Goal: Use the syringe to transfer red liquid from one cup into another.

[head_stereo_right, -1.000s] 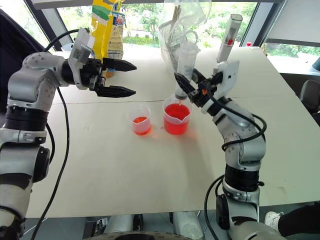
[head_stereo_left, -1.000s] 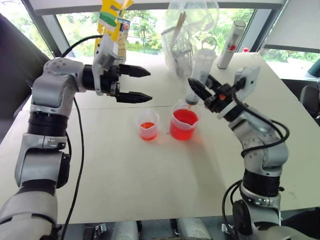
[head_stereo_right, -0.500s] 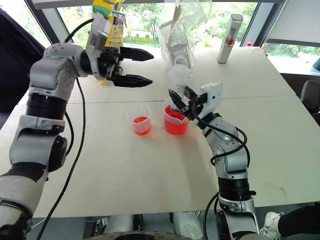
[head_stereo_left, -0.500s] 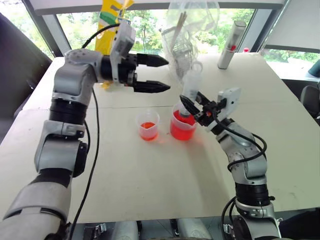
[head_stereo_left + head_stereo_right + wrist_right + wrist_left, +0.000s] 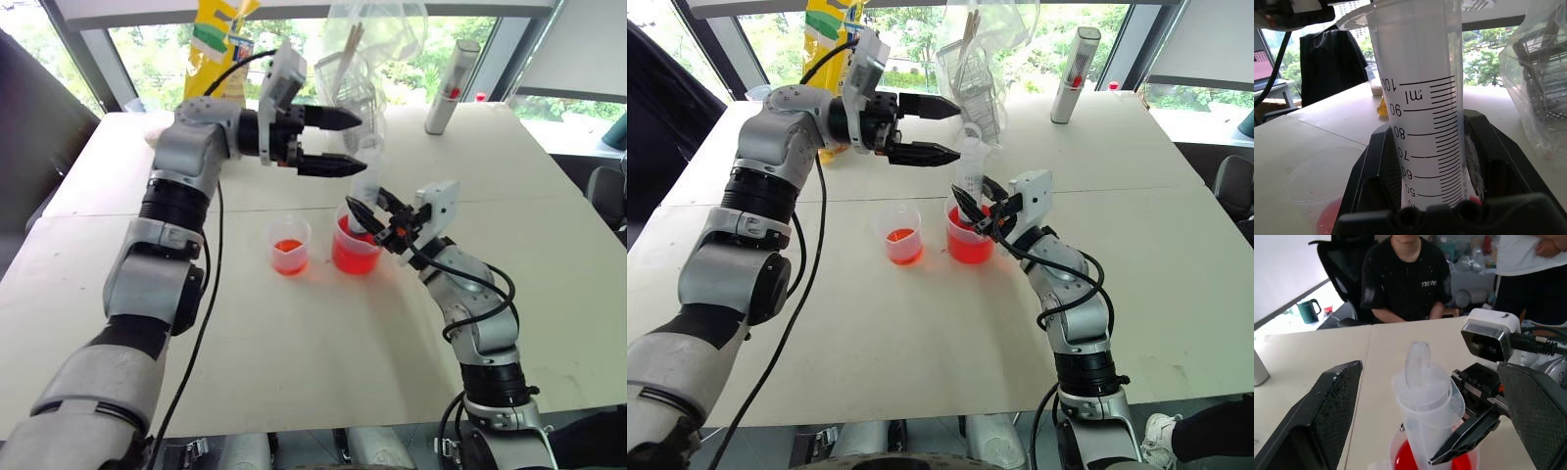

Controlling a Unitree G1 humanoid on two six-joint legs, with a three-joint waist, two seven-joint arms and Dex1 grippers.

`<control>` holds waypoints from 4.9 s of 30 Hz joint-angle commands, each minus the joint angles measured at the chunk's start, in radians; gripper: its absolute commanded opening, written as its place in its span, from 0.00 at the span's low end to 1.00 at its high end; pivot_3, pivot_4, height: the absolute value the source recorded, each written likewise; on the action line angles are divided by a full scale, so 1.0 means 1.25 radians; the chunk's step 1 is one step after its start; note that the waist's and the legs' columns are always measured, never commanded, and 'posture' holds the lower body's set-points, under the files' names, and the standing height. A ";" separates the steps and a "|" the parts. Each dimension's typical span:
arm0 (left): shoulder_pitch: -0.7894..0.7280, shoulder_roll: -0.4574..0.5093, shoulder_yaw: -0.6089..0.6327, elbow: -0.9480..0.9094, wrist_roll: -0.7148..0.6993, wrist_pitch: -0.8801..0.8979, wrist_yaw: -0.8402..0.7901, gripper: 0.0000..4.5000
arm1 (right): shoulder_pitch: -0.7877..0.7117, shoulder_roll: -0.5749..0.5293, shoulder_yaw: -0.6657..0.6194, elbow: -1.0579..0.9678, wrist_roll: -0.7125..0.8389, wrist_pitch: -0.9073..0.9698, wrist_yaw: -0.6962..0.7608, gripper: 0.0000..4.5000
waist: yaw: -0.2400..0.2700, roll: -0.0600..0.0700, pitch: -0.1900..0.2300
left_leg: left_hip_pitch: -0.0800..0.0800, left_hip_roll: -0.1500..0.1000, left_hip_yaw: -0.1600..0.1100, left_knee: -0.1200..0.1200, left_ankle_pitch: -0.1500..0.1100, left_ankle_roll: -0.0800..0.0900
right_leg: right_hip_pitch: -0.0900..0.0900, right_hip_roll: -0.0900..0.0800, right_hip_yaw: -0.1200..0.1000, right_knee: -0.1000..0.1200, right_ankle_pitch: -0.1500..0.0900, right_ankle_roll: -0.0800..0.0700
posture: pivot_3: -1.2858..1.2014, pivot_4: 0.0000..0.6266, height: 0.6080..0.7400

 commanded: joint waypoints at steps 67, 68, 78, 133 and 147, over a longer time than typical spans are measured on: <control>-0.233 -0.048 0.104 0.240 0.032 -0.172 0.059 0.00 | 0.037 0.013 0.068 0.030 0.022 0.001 0.016 0.31 | 0.000 0.000 0.000 | 0.000 0.000 0.000 0.000 0.000 0.000 | 0.000 0.000 0.000 0.000 0.000 0.000 | 0.52 0.24 0.99; -0.232 -0.049 0.105 0.241 0.033 -0.172 0.060 0.00 | 0.036 0.013 0.067 0.030 0.022 0.001 0.016 0.31 | 0.000 0.000 0.000 | 0.000 0.000 0.000 0.000 0.000 0.000 | 0.000 0.000 0.000 0.000 0.000 0.000 | 0.52 0.24 0.99; -0.231 -0.053 0.114 0.241 0.038 -0.172 0.061 0.00 | 0.032 0.011 0.069 0.029 0.022 0.002 0.017 0.31 | 0.000 0.000 0.000 | 0.000 0.000 0.000 0.000 0.000 0.000 | 0.000 0.000 0.000 0.000 0.000 0.000 | 0.52 0.24 0.99; 0.200 0.360 -0.005 -0.261 0.088 0.026 -0.123 0.99 | -0.273 0.095 0.042 -0.051 0.184 0.155 -0.056 0.31 | -0.001 -0.001 -0.001 | 0.001 0.001 0.000 0.000 0.000 -0.001 | 0.000 -0.001 0.000 0.002 0.000 0.000 | 0.52 0.24 0.99; 0.120 0.350 0.045 -0.260 0.016 0.149 -0.076 0.99 | -0.179 0.152 0.139 0.152 0.036 -0.071 -0.009 0.31 | -0.001 -0.002 -0.001 | 0.000 0.001 0.000 0.001 0.000 -0.001 | 0.000 -0.001 -0.001 0.002 0.000 0.000 | 0.52 0.24 0.99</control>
